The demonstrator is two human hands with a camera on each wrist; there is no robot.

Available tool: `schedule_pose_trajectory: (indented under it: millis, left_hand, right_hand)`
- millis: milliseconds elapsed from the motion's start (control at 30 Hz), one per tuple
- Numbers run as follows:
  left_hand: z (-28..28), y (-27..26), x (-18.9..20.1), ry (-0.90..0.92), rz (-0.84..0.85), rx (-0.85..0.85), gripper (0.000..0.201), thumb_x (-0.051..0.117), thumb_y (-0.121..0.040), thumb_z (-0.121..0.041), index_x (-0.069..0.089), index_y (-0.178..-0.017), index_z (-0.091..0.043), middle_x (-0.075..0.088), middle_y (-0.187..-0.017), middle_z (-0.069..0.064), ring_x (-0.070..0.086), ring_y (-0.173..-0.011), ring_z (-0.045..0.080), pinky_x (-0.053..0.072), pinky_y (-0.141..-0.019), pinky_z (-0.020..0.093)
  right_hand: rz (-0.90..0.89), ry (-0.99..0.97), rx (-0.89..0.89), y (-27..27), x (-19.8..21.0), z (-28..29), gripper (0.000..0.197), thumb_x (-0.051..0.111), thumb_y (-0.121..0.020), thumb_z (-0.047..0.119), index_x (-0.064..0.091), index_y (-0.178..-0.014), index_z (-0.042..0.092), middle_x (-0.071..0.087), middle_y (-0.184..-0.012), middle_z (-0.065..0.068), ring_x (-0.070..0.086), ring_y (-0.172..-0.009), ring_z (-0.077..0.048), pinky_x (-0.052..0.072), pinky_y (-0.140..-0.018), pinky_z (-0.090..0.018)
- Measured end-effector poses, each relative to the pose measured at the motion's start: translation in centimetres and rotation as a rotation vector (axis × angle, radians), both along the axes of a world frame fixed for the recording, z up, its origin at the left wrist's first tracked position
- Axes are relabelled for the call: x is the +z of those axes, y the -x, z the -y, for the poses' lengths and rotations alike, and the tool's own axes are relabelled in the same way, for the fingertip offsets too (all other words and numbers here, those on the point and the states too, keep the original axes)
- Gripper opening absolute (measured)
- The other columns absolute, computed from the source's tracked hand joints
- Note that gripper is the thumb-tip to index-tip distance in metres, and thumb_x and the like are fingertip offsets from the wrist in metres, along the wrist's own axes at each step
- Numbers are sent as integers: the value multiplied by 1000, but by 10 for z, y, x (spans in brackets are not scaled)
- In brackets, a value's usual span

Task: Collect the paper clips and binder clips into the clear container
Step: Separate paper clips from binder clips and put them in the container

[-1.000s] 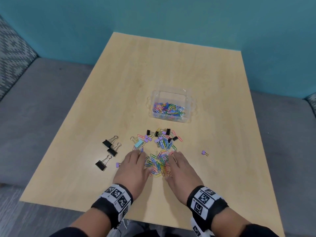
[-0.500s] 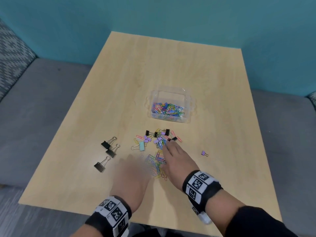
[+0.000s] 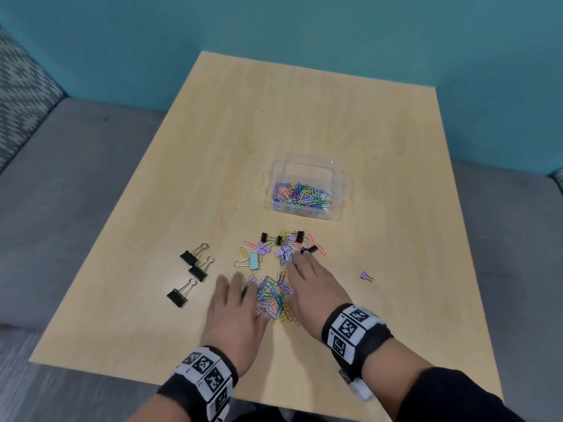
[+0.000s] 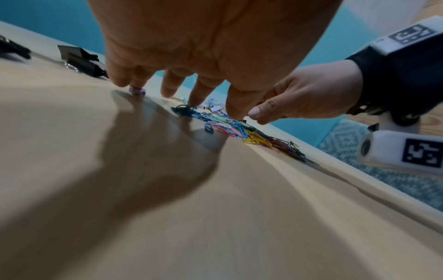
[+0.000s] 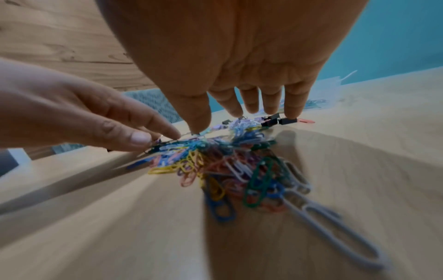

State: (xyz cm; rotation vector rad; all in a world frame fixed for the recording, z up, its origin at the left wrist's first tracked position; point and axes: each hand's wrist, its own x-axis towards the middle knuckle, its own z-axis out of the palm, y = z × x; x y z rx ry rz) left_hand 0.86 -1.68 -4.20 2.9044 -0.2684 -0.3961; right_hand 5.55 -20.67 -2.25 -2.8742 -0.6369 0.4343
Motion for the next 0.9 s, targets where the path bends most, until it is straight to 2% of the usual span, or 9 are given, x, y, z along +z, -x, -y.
schedule_pose_trajectory:
  millis: [100,200,300,400,533,633,733,800,900]
  left_hand:
    - [5,5,4,119,24,-148,60,35,-88,-49,43,-135,-12,36,-144,13,25,-138,32,35,-107,46]
    - [4,9,11,140,56,-127,58,35,-88,-47,45,-134,-12,40,-142,12,30,-136,31,37,-106,43]
    - [2,7,6,123,39,-37,59,32,-89,-50,45,-132,-12,43,-139,14,33,-133,33,41,-102,43]
    - [6,3,3,123,30,-106,60,34,-87,-48,45,-133,-10,42,-141,15,36,-132,33,40,-104,43]
    - [4,0,5,191,40,-193,54,42,-88,-41,44,-134,-12,42,-141,10,38,-133,28,35,-108,37]
    - [1,-8,6,227,84,-170,48,44,-88,-35,48,-129,-11,45,-137,12,38,-130,28,39,-106,40]
    - [0,-22,6,178,83,-129,46,44,-89,-35,46,-127,-11,40,-140,14,33,-133,31,38,-105,44]
    - [-4,-28,4,139,57,-85,44,48,-88,-36,47,-126,-12,39,-141,15,32,-133,33,38,-104,46]
    - [-15,-31,3,95,35,-40,49,34,-86,-44,51,-120,-12,44,-136,15,37,-129,33,41,-101,46]
  right_hand:
    - [-29,63,70,10,0,-3,64,54,-88,39,36,-138,4,35,-145,-17,28,-135,-37,35,-106,-48]
    - [22,31,101,18,2,-1,53,59,-84,37,48,-125,7,49,-128,-13,42,-123,-34,43,-98,-45]
    - [57,-16,59,9,0,-1,56,60,-84,34,43,-130,5,45,-134,-14,38,-128,-34,41,-101,-45]
    - [34,-13,86,3,-5,-3,67,60,-85,35,35,-138,3,38,-143,-16,32,-134,-36,38,-105,-46]
    - [9,17,169,17,-2,-4,60,57,-85,38,42,-132,4,45,-135,-14,38,-129,-34,41,-101,-44]
    - [46,-36,156,10,-1,-4,51,51,-88,35,43,-128,5,44,-132,-13,37,-128,-32,39,-102,-43]
    - [61,-49,129,-8,-5,-7,58,52,-89,35,36,-135,4,37,-142,-16,29,-135,-33,33,-108,-45]
    - [50,-28,143,-11,-7,-11,63,54,-88,37,35,-137,2,38,-142,-17,30,-134,-35,35,-106,-46]
    - [29,40,183,1,-7,-12,64,54,-86,39,36,-135,2,39,-138,-16,33,-130,-35,39,-102,-46]
